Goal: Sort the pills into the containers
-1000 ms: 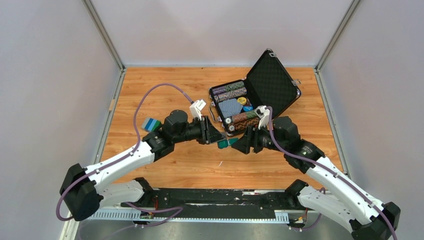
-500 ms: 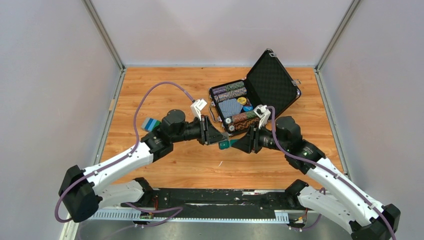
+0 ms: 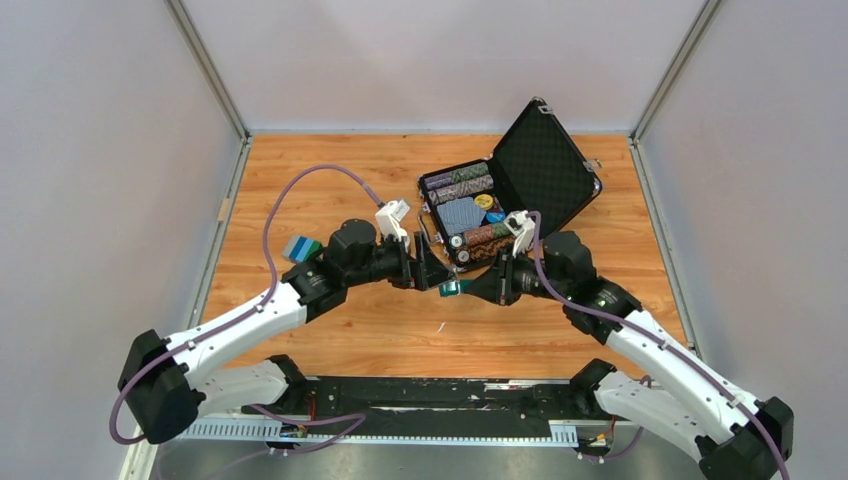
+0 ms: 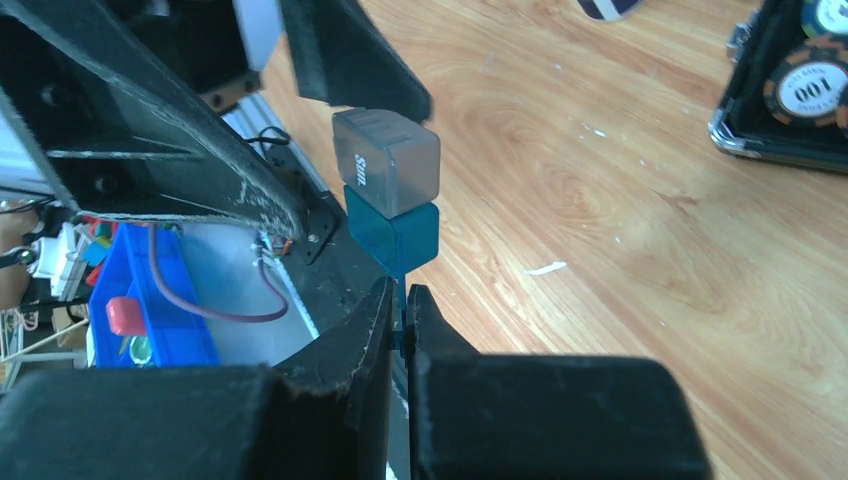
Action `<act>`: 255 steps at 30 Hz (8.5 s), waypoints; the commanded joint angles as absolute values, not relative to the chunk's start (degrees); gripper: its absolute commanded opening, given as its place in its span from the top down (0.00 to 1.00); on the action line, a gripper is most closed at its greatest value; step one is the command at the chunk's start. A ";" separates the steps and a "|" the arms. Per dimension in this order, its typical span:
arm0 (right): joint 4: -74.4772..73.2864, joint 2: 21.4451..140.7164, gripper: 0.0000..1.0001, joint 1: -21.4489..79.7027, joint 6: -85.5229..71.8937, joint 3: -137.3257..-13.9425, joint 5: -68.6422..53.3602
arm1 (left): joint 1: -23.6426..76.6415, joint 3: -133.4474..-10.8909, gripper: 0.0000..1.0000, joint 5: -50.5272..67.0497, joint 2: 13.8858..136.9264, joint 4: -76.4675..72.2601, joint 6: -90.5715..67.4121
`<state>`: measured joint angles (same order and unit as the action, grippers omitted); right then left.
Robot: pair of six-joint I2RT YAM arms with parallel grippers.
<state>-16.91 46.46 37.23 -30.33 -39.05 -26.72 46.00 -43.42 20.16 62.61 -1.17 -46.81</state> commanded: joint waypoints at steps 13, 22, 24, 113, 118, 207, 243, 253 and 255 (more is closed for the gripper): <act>-20.79 65.07 1.00 36.87 -31.90 -36.06 -23.18 | 45.45 -49.26 0.00 -12.95 55.30 25.68 -40.30; -22.27 71.74 0.91 36.89 -32.79 -37.09 -20.34 | 45.49 -47.20 0.00 -11.92 56.11 24.17 -40.47; -23.06 72.27 0.88 36.91 -32.92 -37.74 -19.22 | 45.47 -47.05 0.00 -12.02 56.09 23.94 -40.31; -38.74 72.25 0.88 40.82 -23.22 -74.21 -23.01 | 45.53 -40.68 0.16 23.20 56.82 -10.11 -5.55; -38.68 71.10 0.88 39.59 -22.93 -74.00 -26.91 | 45.48 -41.37 0.28 31.53 58.41 -8.34 -2.48; -13.17 64.81 1.00 32.56 -20.97 -59.01 -45.50 | 44.74 -53.23 1.00 24.45 63.61 5.70 -4.26; -22.29 64.35 0.15 41.20 -48.64 -63.66 -12.09 | 44.56 -52.65 1.00 21.03 62.94 9.61 -1.03; -17.69 63.35 0.96 41.01 -46.31 -62.36 -13.88 | 44.56 -51.44 1.00 22.17 61.19 10.35 -1.20; -14.83 62.07 1.00 40.53 -39.98 -61.49 -17.09 | 44.56 -51.32 1.00 22.98 61.02 10.40 -1.19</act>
<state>-22.98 64.84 41.67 -47.68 -61.43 -14.92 43.66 -51.31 18.90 63.48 12.32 -1.13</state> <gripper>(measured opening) 0.031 0.602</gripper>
